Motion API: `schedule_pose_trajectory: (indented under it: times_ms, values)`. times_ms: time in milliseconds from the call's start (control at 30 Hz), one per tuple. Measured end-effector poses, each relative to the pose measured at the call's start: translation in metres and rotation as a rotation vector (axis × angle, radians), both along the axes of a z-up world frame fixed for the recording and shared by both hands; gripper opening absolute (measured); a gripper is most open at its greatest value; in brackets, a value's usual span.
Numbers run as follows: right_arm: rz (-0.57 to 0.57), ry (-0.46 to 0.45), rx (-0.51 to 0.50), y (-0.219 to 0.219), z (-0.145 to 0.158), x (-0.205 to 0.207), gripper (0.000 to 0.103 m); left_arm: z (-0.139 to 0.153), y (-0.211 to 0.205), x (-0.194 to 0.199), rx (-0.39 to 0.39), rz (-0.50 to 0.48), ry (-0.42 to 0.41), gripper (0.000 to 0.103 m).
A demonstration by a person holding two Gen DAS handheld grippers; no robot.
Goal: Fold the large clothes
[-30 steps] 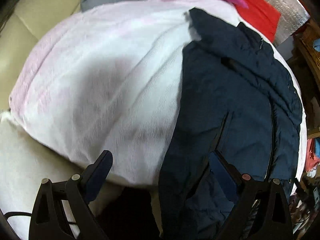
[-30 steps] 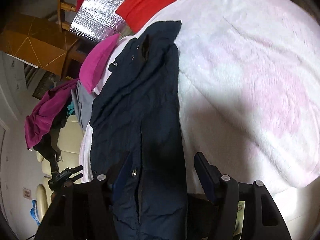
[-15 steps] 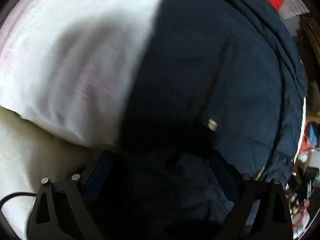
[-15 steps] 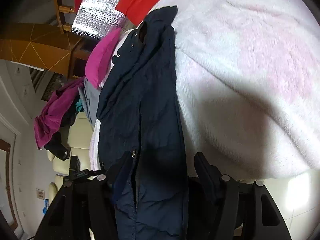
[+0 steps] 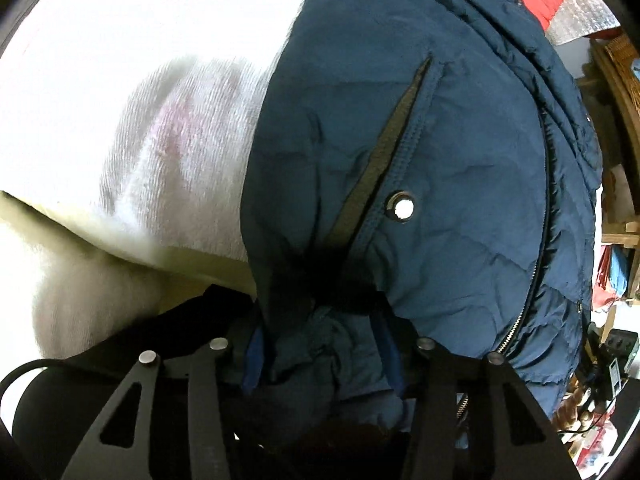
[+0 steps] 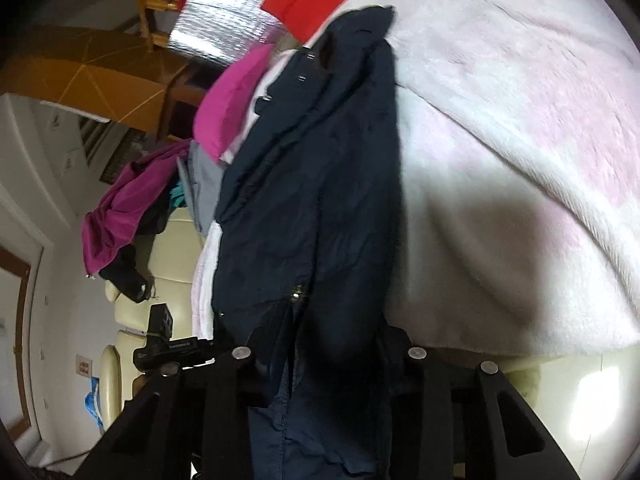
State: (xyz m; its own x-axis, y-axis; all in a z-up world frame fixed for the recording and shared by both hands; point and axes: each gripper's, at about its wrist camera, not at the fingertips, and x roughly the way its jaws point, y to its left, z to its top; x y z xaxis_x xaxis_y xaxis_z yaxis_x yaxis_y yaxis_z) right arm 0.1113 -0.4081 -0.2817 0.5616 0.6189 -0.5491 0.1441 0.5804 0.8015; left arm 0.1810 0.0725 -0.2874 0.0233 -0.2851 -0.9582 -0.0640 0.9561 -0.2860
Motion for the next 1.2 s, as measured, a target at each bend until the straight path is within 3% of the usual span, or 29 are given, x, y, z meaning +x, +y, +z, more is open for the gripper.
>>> schedule_pose_trajectory:
  times_ms: [33, 133, 167, 200, 267, 300, 500, 567, 633, 733, 800, 833, 867, 900, 967, 1000, 1033, 1067, 1100, 1200]
  values:
    - [0.004, 0.006, 0.011, 0.001, -0.001, -0.001, 0.053, -0.003, 0.003, 0.001, -0.007, -0.001, 0.009, 0.053]
    - [0.027, -0.023, -0.017, 0.010, 0.006, -0.001, 0.052, -0.001, 0.002, -0.004, -0.025, -0.006, -0.012, 0.050]
    - [0.036, -0.040, -0.039, 0.012, 0.010, -0.001, 0.046, 0.002, 0.003, -0.006, -0.034, -0.004, -0.020, 0.038]
    - [0.047, -0.056, -0.061, 0.014, 0.016, 0.000, 0.026, 0.006, 0.004, -0.007, -0.031, -0.005, -0.026, 0.032]
    - [0.052, -0.090, -0.087, 0.018, 0.029, 0.002, 0.020, 0.015, 0.007, -0.009, -0.037, -0.011, -0.044, 0.017]
    - [0.054, -0.106, -0.091, 0.017, 0.036, 0.003, 0.018, 0.021, 0.005, -0.009, -0.056, -0.009, -0.053, 0.014]
    - [0.037, -0.222, -0.047, 0.015, 0.070, 0.008, 0.017, 0.082, 0.000, -0.013, -0.221, -0.024, -0.195, 0.011]
    - [0.040, -0.203, -0.049, 0.015, 0.066, 0.010, 0.017, 0.077, -0.006, 0.002, -0.221, -0.040, -0.209, 0.012]
    - [0.051, -0.138, -0.050, 0.015, 0.051, 0.012, 0.020, 0.062, -0.007, 0.007, -0.191, -0.062, -0.170, 0.012]
    - [0.051, -0.054, -0.019, 0.011, 0.027, 0.009, 0.021, 0.033, -0.006, 0.009, -0.159, -0.045, -0.054, 0.017]
    - [0.049, -0.036, -0.006, 0.009, 0.017, 0.006, 0.027, 0.017, -0.007, 0.006, -0.133, -0.039, -0.033, 0.028]
    - [0.048, -0.016, 0.010, 0.007, 0.010, 0.005, 0.032, 0.014, -0.008, 0.006, -0.137, -0.035, -0.028, 0.044]
    - [0.043, 0.003, 0.023, 0.006, 0.003, 0.004, 0.049, 0.011, -0.009, 0.005, -0.150, -0.032, -0.019, 0.057]
    - [0.037, 0.012, 0.032, 0.005, -0.002, 0.002, 0.059, 0.008, -0.011, 0.003, -0.167, -0.036, -0.017, 0.058]
    - [0.049, 0.001, 0.059, 0.007, -0.008, -0.002, 0.058, 0.007, -0.016, 0.001, -0.154, -0.054, -0.037, 0.057]
    - [0.063, -0.012, 0.070, 0.010, -0.008, -0.003, 0.050, 0.007, -0.018, -0.001, -0.144, -0.061, -0.051, 0.056]
    - [0.082, -0.035, 0.065, 0.015, -0.006, -0.003, 0.030, 0.008, -0.019, -0.002, -0.140, -0.059, -0.060, 0.040]
    - [0.093, -0.051, 0.050, 0.019, -0.002, -0.003, 0.024, 0.009, -0.020, -0.002, -0.124, -0.057, -0.065, 0.015]
    - [0.103, -0.067, 0.033, 0.023, 0.004, -0.002, 0.020, 0.010, -0.021, -0.003, -0.115, -0.055, -0.068, 0.015]
    - [0.123, -0.143, -0.017, 0.030, 0.031, 0.003, 0.012, 0.035, -0.017, -0.004, -0.195, -0.034, -0.117, 0.010]
